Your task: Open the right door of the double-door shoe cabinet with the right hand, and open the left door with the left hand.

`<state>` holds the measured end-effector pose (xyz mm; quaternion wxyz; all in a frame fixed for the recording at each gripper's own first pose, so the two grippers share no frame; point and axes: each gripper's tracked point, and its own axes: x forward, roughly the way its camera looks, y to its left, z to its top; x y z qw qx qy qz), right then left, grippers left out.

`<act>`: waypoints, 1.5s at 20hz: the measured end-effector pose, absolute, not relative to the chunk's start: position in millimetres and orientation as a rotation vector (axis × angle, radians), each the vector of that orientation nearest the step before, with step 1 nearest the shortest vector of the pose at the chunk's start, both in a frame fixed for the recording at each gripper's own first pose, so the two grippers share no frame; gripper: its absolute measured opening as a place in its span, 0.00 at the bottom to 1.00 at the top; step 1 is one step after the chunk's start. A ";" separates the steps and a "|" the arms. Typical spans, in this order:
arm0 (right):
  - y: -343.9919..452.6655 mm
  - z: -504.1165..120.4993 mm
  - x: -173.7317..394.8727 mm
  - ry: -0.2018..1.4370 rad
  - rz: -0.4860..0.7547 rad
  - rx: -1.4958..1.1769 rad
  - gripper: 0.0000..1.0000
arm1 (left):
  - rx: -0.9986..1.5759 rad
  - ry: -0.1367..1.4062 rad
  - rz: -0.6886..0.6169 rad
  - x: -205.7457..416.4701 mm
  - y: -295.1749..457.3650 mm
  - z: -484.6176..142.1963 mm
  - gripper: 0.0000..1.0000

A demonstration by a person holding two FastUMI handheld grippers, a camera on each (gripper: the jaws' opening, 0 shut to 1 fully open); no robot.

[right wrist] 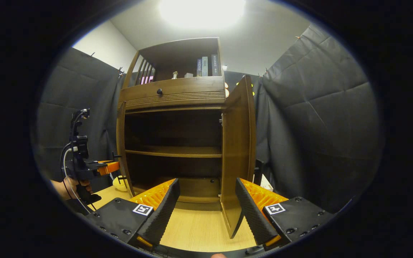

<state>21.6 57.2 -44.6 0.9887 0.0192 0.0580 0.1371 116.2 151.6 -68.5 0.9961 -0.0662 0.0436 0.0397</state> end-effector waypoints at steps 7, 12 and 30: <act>87.8 -42.3 21.9 0.116 0.330 0.043 0.97 | -0.129 0.097 0.103 89.0 186.5 -63.2 0.15; 115.2 -43.3 19.3 0.122 0.368 0.049 0.93 | -0.121 0.102 0.117 75.6 206.9 -66.2 0.13; 157.8 -41.3 12.8 0.125 0.364 0.053 0.97 | -0.104 0.088 0.224 24.6 302.4 -74.1 0.09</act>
